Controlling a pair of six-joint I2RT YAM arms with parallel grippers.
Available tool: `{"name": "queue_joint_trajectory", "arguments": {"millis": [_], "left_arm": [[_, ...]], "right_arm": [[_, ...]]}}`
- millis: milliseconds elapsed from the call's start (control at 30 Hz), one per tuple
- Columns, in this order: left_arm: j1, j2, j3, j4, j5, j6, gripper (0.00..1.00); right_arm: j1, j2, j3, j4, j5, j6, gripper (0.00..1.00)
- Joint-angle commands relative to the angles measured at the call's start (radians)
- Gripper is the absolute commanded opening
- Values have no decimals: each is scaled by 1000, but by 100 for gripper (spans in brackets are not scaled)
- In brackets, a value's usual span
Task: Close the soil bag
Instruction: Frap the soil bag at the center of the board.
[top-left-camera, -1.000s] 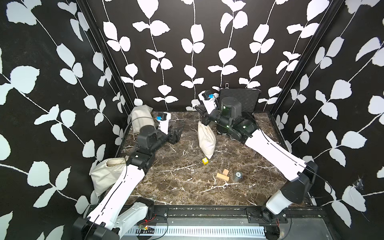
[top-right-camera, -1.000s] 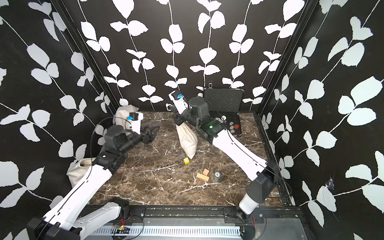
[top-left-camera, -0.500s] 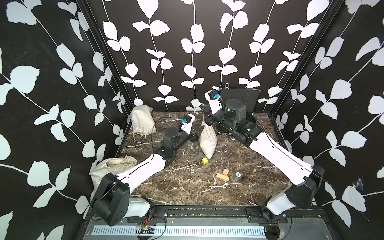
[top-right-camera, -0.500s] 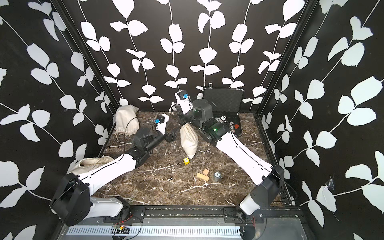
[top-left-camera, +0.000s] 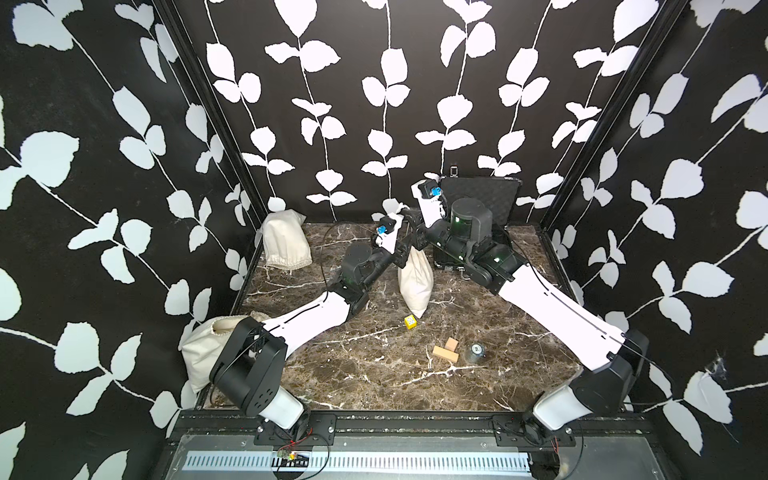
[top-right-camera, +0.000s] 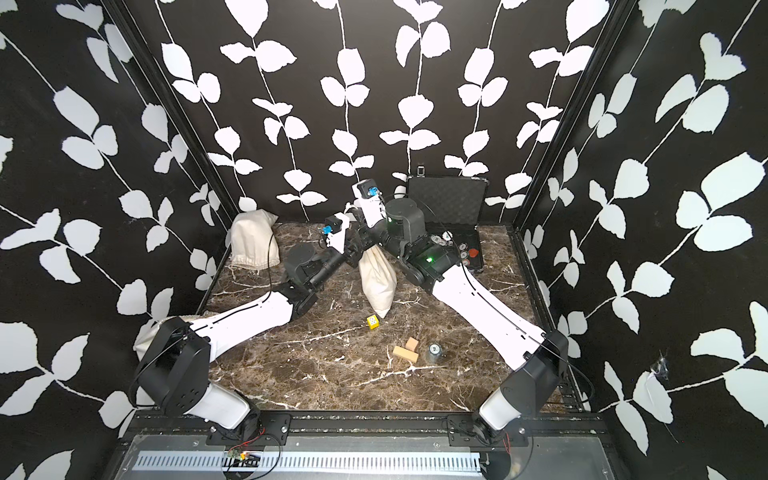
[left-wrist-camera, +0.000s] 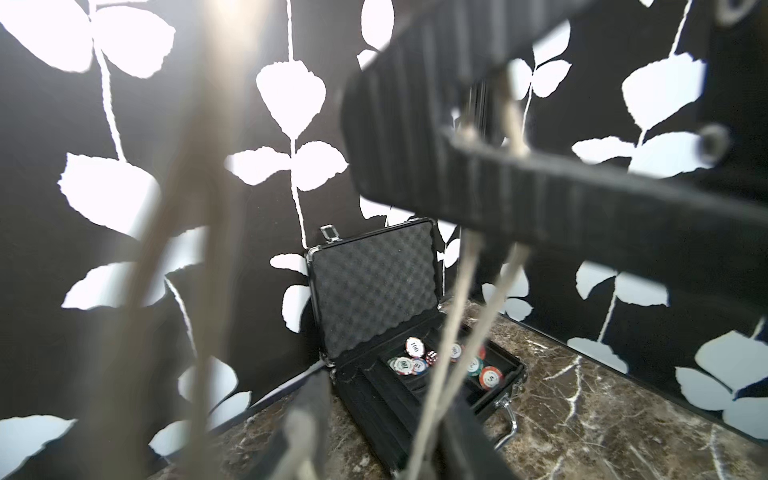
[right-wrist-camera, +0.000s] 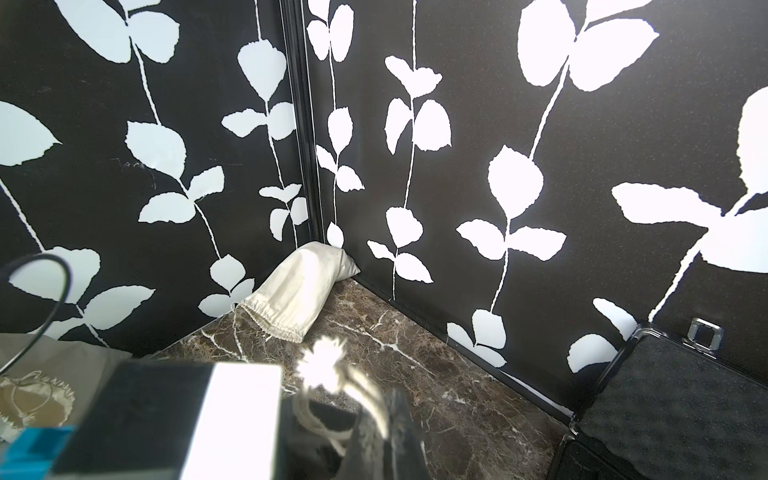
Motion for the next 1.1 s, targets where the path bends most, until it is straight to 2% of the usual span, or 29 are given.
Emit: {"name": "queue_joint_trajectory", "arguments": {"millis": [0,167,200,300,367,467,600,700,800,933,1067], "left_arm": [[-22,17,32,13,-21,28,27],[-33,57,-16,2,-171,29,1],[-32,58,-37,8,-211,30,0],[-23,43,-63,-28,-321,77,0],[4,16,-48,-97,-348,96,0],[57,-37,23,-282,-369,145,0],[60,-15,80,-450,-497,276,0],[48,31,52,-504,-601,256,9],[37,91,21,-533,-683,228,13],[35,193,59,-611,-744,185,13],[34,235,62,-638,-745,130,12]], "right_arm": [[-1,-44,42,45,23,-2,0],[-2,-58,94,-16,67,-33,0],[-4,-61,113,-45,81,-45,0],[-24,-78,174,-118,119,-75,0],[-47,-96,203,-150,142,-74,0],[-75,-141,212,-140,154,-56,0],[-83,-193,193,-96,164,-38,0],[-94,-223,178,-92,173,-34,0],[-111,-243,150,-89,184,-23,0],[-130,-263,119,-91,169,7,0],[-150,-292,94,-107,200,0,0]]}}
